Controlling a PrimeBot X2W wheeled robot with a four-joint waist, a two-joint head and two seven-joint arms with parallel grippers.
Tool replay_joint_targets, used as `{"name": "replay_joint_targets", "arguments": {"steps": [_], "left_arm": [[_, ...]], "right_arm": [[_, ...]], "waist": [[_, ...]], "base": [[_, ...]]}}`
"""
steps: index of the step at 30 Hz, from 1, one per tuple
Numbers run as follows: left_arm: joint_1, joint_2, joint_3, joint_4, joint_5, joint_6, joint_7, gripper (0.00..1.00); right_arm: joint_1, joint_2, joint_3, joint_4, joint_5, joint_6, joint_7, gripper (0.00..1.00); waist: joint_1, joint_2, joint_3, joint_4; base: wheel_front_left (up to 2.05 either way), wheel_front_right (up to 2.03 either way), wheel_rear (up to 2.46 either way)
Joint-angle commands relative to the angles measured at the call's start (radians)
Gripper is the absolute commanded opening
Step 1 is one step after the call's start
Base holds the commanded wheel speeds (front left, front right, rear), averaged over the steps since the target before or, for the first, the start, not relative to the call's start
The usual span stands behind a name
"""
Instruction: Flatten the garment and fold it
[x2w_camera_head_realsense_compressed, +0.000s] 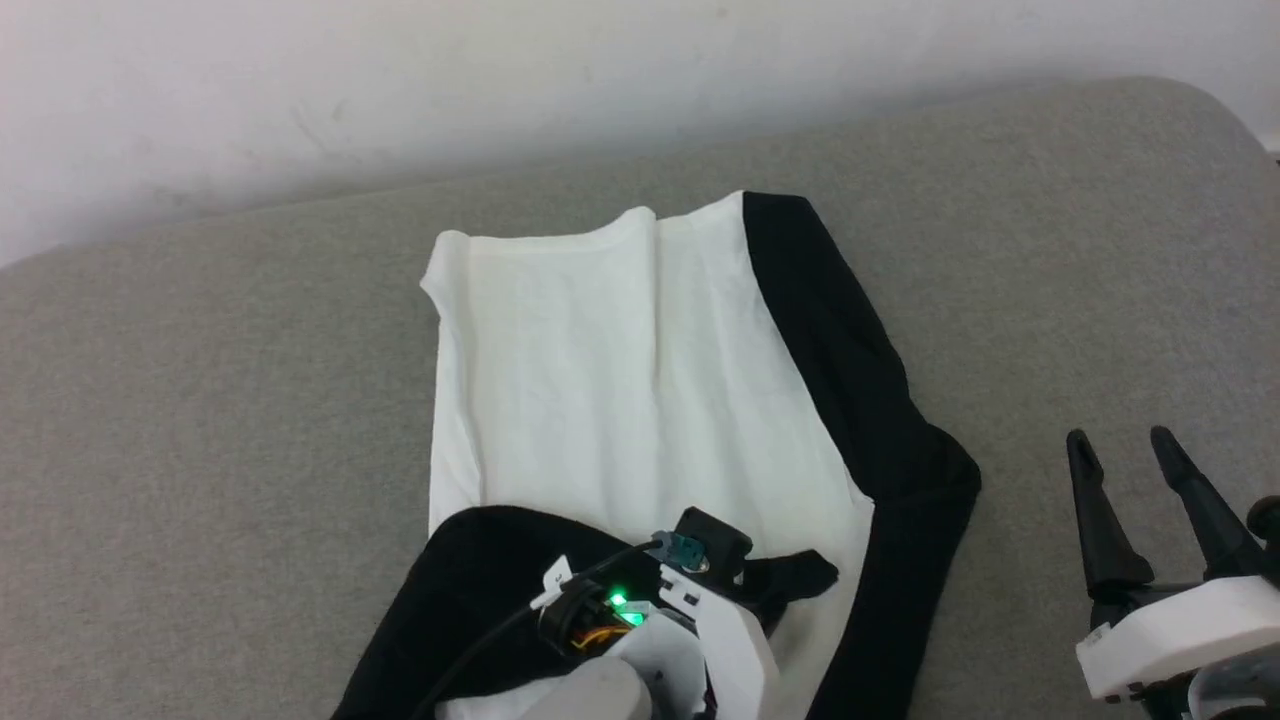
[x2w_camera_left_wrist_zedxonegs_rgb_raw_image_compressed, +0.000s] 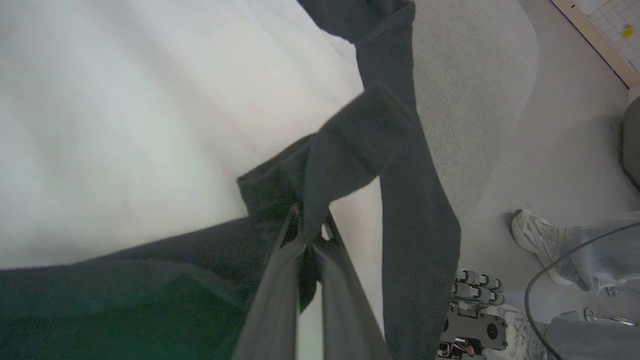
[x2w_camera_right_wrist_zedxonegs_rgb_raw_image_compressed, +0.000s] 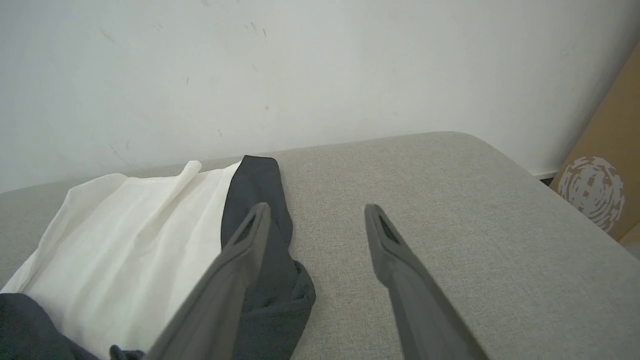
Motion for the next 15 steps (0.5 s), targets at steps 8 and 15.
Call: {"name": "replay_joint_targets", "arguments": {"steps": [8, 15], "left_arm": [[-0.086, -0.004, -0.142, 0.048, -0.123, 0.005, -0.222, 1.0], [-0.092, 0.004, -0.102, -0.032, -0.119, 0.041, -0.49, 1.0]], "right_arm": [[-0.014, 0.003, 0.007, 0.013, -0.002, -0.002, -0.006, 1.0], [0.002, 0.003, 0.014, 0.003, -0.021, -0.002, 0.005, 1.0]], "waist": [[-0.0001, 0.0, 0.015, -0.003], [-0.0001, 0.0, -0.035, 0.052]], "base": [[0.0, 0.0, 0.0], [0.0, 0.0, 0.0]]}}
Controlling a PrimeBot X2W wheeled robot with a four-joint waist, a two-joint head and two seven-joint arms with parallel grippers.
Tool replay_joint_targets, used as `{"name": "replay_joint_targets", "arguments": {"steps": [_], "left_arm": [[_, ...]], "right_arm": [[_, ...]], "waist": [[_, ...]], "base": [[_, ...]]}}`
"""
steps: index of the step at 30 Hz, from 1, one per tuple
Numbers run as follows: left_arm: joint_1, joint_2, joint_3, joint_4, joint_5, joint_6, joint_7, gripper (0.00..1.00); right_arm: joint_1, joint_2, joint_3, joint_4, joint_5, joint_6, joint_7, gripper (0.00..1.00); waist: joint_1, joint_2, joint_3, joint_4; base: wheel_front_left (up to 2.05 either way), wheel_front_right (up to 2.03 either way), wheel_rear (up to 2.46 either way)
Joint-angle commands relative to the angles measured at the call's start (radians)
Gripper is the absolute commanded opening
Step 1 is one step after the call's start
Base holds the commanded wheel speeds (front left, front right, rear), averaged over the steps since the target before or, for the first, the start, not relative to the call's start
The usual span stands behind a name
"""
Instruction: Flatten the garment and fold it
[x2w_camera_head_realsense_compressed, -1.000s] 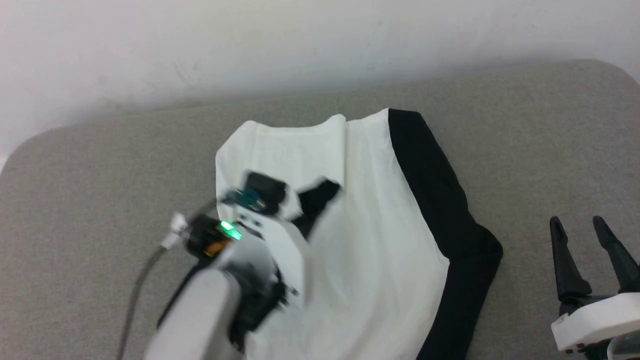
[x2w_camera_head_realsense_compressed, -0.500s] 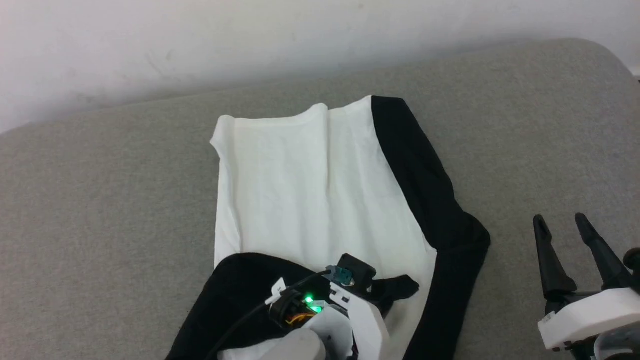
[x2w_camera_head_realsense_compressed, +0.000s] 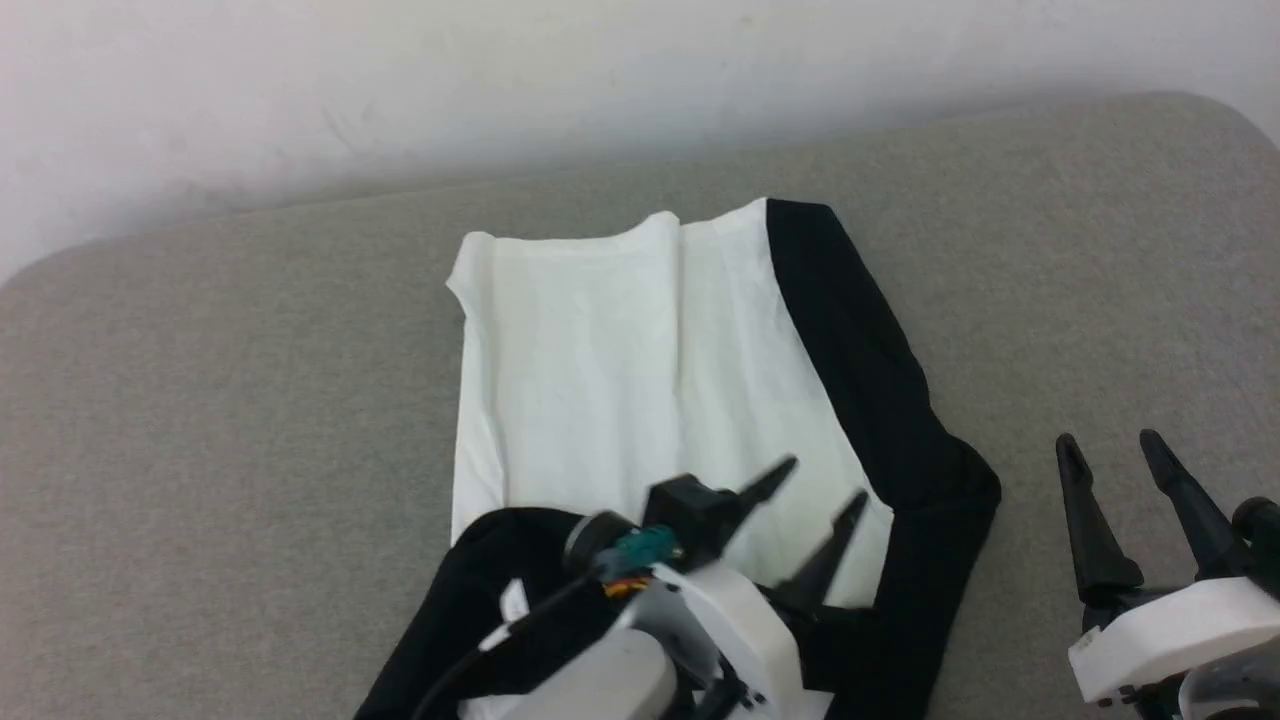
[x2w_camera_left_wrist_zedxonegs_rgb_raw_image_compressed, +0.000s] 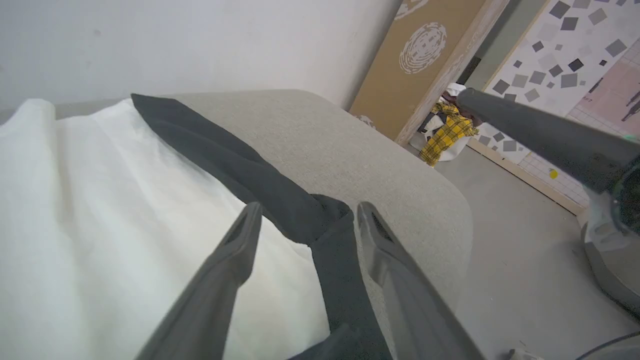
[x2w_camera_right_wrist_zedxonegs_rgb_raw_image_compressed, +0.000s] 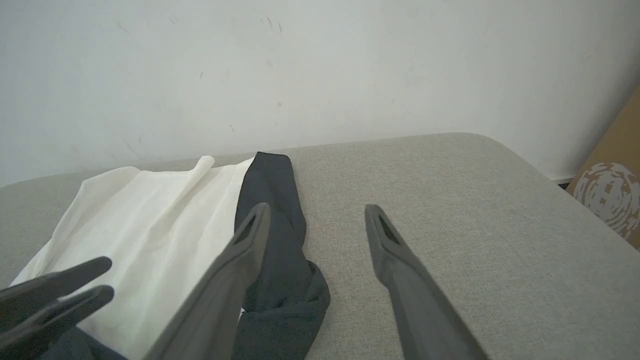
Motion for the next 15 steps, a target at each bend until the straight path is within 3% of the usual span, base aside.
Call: {"name": "replay_joint_targets", "arguments": {"steps": [1, 6, 15], "left_arm": [[-0.008, 0.015, 0.023, -0.018, 0.011, 0.019, -0.037, 1.0], [0.04, 0.073, 0.158, -0.101, 0.007, 0.092, -0.112, 1.0], [0.182, 0.176, 0.44, -0.252, 0.092, 0.2, -0.122, 1.0]], "right_arm": [[0.004, 0.003, 0.002, -0.007, -0.009, -0.002, 0.005, 1.0], [0.02, 0.003, 0.008, -0.021, -0.015, -0.002, 0.016, 1.0], [0.03, 0.003, 0.025, -0.032, -0.024, -0.002, 0.025, 1.0]], "waist": [[0.0, 0.0, -0.034, 0.033], [0.0, 0.0, -0.053, 0.064], [0.0, 0.0, -0.057, 0.091]], "base": [[0.0, 0.0, 0.0], [0.0, 0.0, 0.0], [0.0, 0.0, 0.0]]}}
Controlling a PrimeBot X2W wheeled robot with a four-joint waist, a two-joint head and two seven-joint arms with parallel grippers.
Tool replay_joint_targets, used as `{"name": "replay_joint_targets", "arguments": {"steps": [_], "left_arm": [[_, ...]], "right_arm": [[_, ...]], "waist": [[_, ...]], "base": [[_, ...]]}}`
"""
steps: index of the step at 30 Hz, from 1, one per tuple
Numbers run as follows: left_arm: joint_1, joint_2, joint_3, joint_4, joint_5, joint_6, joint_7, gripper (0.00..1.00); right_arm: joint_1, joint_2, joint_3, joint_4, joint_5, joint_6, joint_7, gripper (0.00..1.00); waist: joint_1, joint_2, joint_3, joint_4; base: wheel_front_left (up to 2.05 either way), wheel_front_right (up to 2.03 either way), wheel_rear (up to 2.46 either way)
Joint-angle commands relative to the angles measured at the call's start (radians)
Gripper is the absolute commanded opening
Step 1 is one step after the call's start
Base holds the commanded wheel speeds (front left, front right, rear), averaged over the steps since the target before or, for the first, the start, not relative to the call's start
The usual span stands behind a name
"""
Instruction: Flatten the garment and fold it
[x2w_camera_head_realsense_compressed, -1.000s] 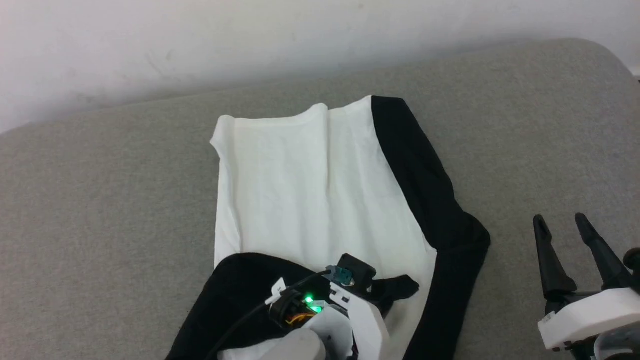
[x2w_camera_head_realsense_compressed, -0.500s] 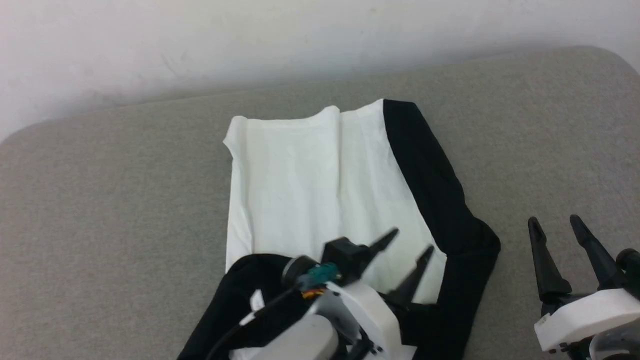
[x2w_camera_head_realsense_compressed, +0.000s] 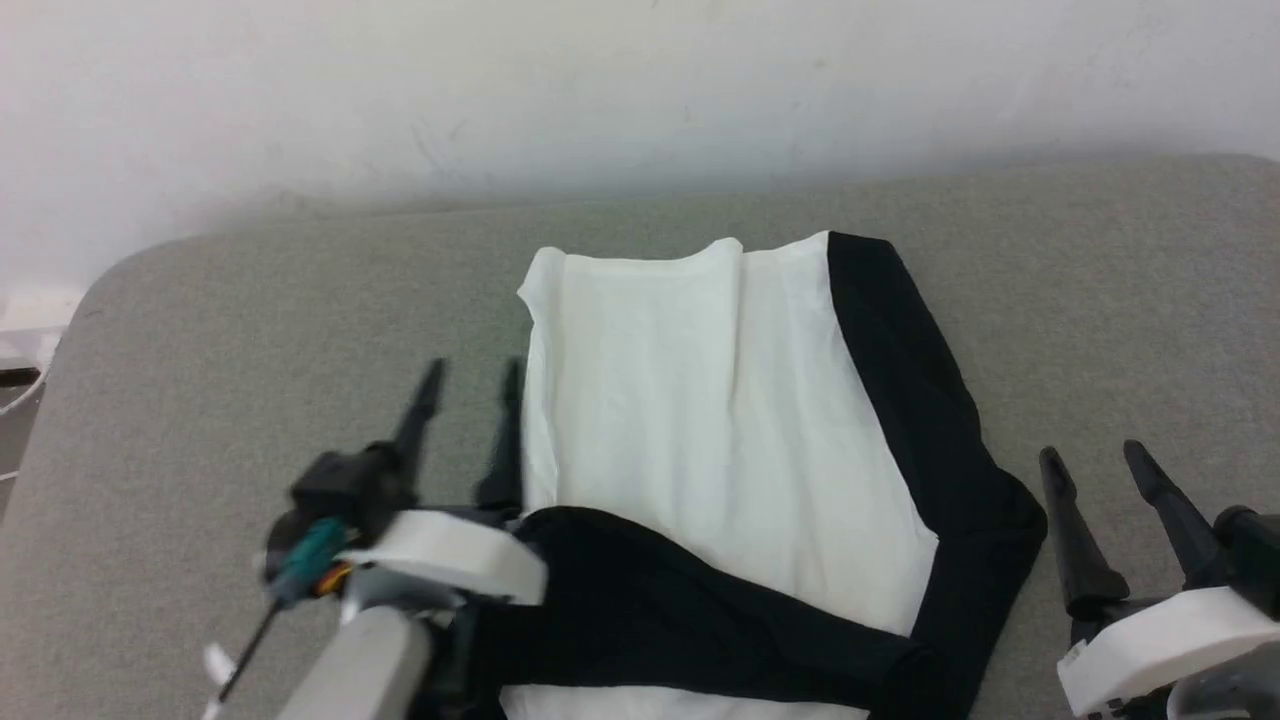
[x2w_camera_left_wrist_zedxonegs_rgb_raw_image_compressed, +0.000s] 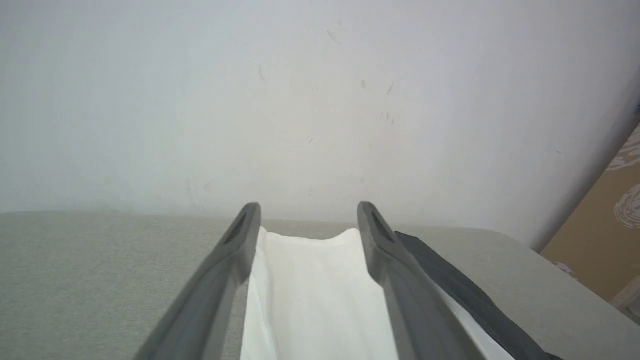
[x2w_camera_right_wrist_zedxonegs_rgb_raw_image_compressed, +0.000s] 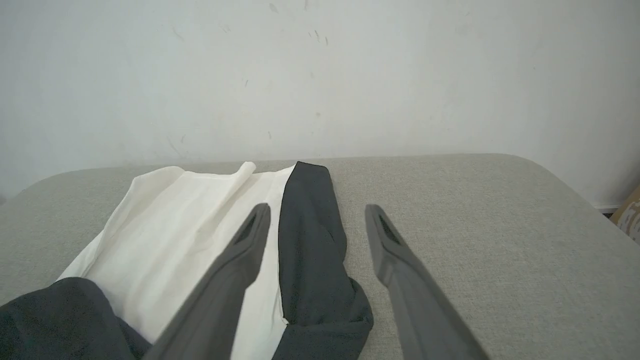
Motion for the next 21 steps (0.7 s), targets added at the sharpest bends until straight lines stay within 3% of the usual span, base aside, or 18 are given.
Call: {"name": "replay_joint_targets", "arguments": {"steps": [1, 6, 11, 15, 20, 21], "left_arm": [[0.04, 0.016, 0.042, -0.019, 0.019, 0.014, -0.005, 1.0], [0.149, 0.062, 0.174, -0.067, 0.055, 0.034, -0.005, 1.0], [0.225, 0.101, 0.241, -0.119, 0.081, 0.032, -0.005, 1.0], [0.241, 0.113, 0.265, -0.161, 0.088, 0.018, -0.005, 1.0], [0.214, 0.088, 0.259, -0.212, 0.097, 0.002, -0.005, 1.0], [0.214, 0.088, 0.259, -0.212, 0.097, 0.002, -0.005, 1.0]], "right_arm": [[0.006, 0.003, 0.002, -0.005, -0.006, -0.002, -0.002, 1.0], [-0.008, 0.003, 0.006, 0.034, 0.007, -0.002, -0.011, 1.0], [-0.083, -0.006, -0.017, 0.137, 0.051, -0.002, -0.01, 1.0], [-0.204, -0.059, -0.052, 0.296, 0.123, -0.002, 0.028, 1.0], [-0.427, -0.13, -0.115, 0.571, 0.237, -0.002, 0.08, 1.0], [-0.427, -0.13, -0.115, 0.571, 0.237, -0.002, 0.08, 1.0]], "waist": [[0.0, 0.0, -0.003, 0.007], [0.0, 0.0, -0.007, 0.027], [0.0, 0.0, 0.013, 0.06], [0.0, 0.0, 0.051, 0.086], [0.0, 0.0, 0.134, 0.128], [0.0, 0.0, 0.134, 0.128]], "base": [[0.0, 0.0, 0.0], [0.0, 0.0, 0.0], [0.0, 0.0, 0.0], [0.0, 0.0, 0.0], [0.0, 0.0, 0.0], [0.0, 0.0, 0.0]]}}
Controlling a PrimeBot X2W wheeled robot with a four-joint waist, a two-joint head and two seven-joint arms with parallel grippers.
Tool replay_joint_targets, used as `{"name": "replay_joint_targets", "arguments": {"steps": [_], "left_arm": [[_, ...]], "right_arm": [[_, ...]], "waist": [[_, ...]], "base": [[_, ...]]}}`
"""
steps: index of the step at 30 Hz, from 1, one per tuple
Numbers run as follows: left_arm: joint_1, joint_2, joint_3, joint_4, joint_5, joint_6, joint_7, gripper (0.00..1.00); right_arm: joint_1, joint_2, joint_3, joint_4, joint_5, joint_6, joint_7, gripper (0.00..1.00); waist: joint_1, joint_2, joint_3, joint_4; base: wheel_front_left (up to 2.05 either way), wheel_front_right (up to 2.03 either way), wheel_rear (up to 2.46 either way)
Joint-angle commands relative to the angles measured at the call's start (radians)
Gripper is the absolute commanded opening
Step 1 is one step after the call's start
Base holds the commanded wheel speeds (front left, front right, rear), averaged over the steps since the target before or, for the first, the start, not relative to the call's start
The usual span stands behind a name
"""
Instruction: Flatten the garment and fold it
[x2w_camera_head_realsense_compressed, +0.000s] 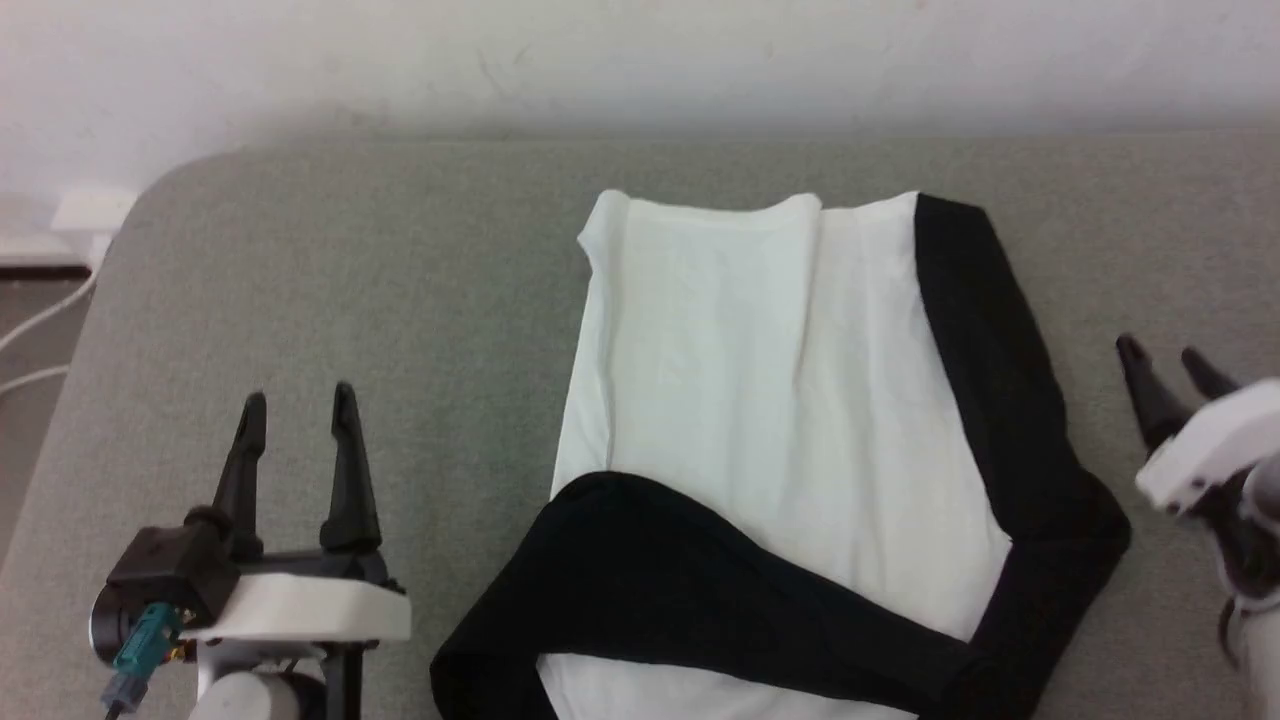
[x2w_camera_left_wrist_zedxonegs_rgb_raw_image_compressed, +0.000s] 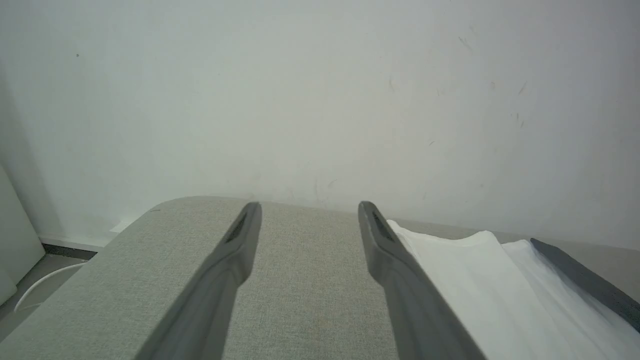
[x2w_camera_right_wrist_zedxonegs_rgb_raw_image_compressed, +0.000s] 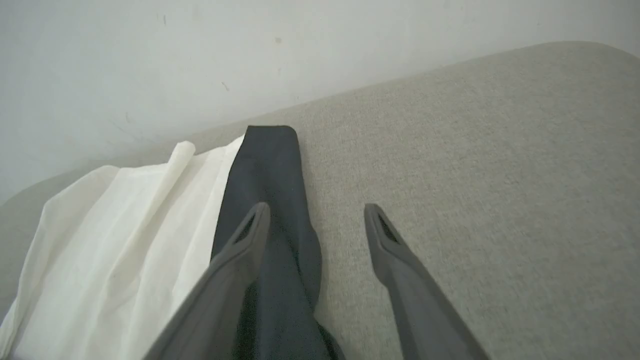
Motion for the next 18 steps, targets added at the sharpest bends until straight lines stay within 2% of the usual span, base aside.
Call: {"name": "replay_joint_targets", "arguments": {"steps": [1, 6, 11, 18], "left_arm": [[-0.023, -0.007, -0.001, -0.009, 0.007, -0.008, -0.005, 1.0], [-0.091, -0.053, -0.011, -0.048, 0.026, -0.028, -0.005, 1.0], [-0.151, -0.094, -0.012, -0.071, 0.048, -0.057, -0.005, 1.0], [-0.189, -0.142, 0.002, -0.062, 0.074, -0.095, -0.005, 1.0]], "right_arm": [[-0.039, -0.01, 0.0, 0.023, 0.009, -0.002, 0.007, 1.0], [-0.259, -0.08, 0.012, 0.207, 0.034, -0.002, 0.111, 1.0], [-0.445, -0.137, 0.05, 0.318, 0.035, -0.002, 0.242, 1.0], [-0.56, -0.164, 0.091, 0.431, 0.01, -0.002, 0.332, 1.0]], "waist": [[-0.0001, 0.0, 0.07, 0.047], [-0.0001, 0.0, 0.177, 0.097], [-0.0001, 0.0, 0.271, 0.136], [-0.0001, 0.0, 0.323, 0.161]], "base": [[0.0, 0.0, 0.0], [0.0, 0.0, 0.0], [0.0, 0.0, 0.0], [0.0, 0.0, 0.0]]}}
